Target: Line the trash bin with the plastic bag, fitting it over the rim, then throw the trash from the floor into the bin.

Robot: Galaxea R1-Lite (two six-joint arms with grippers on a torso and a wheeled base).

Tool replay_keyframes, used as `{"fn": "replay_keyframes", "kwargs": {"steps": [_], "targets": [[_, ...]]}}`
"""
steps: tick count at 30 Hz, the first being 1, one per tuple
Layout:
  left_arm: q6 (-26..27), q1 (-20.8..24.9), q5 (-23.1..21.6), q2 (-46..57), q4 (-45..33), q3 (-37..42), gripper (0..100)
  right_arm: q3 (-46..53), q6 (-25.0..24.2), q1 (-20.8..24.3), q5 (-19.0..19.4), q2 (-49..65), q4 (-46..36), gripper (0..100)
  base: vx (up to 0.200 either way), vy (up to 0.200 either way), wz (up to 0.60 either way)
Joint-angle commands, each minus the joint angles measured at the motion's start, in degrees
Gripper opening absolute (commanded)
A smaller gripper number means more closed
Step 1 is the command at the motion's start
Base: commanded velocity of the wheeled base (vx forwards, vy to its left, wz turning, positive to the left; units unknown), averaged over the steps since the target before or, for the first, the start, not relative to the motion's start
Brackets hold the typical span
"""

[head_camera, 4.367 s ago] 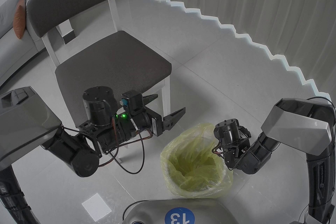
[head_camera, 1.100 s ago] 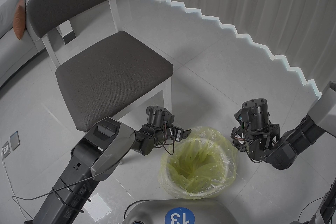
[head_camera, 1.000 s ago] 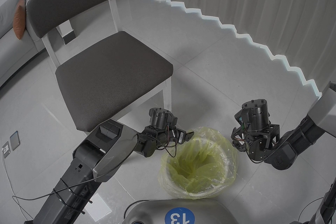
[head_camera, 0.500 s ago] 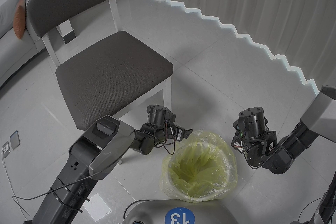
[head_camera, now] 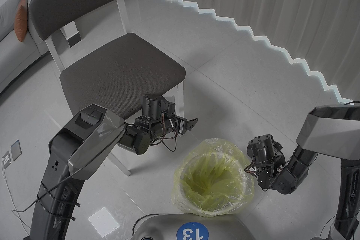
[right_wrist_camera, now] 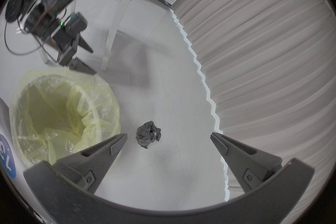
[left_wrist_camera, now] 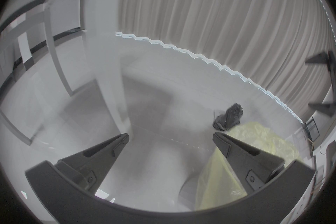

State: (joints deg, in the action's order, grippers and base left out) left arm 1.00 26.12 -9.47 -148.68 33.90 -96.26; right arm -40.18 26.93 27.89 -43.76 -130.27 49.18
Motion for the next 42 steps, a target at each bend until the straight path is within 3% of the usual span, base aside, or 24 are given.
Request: {"fn": "replay_keyframes", "kwargs": {"steps": [1, 17, 27, 33, 38, 42], "targets": [[-0.03, 0.07, -0.02, 3.57, 2.66, 4.59, 100, -0.25, 0.32, -1.96, -0.01, -8.25, 1.80, 100, 0.000, 0.000, 0.00], [0.06, -0.02, -0.37, 4.27, 8.99, 11.62, 100, -4.03, 2.43, -1.35, -0.01, -13.52, 2.24, 100, 0.000, 0.000, 0.00], [0.14, 4.46, -2.31, 0.58, 9.08, 14.52, 100, -3.50, 2.07, -1.70, -0.53, -5.35, 2.33, 100, 0.000, 0.000, 0.00], [0.67, 4.46, -1.60, -5.22, 8.02, 10.48, 100, -2.80, 2.07, -1.96, -0.62, -1.39, 2.33, 100, 0.000, 0.000, 0.00], [0.49, 2.97, 4.11, -9.09, -2.88, -1.04, 100, -2.10, 2.25, -1.44, -0.71, 2.48, 1.98, 100, 0.000, 0.000, 0.00], [0.93, 2.88, 4.73, -10.32, -7.62, -5.61, 100, -2.01, 2.34, -1.09, -0.71, 3.62, 1.89, 100, 0.000, 0.000, 0.00]]}}
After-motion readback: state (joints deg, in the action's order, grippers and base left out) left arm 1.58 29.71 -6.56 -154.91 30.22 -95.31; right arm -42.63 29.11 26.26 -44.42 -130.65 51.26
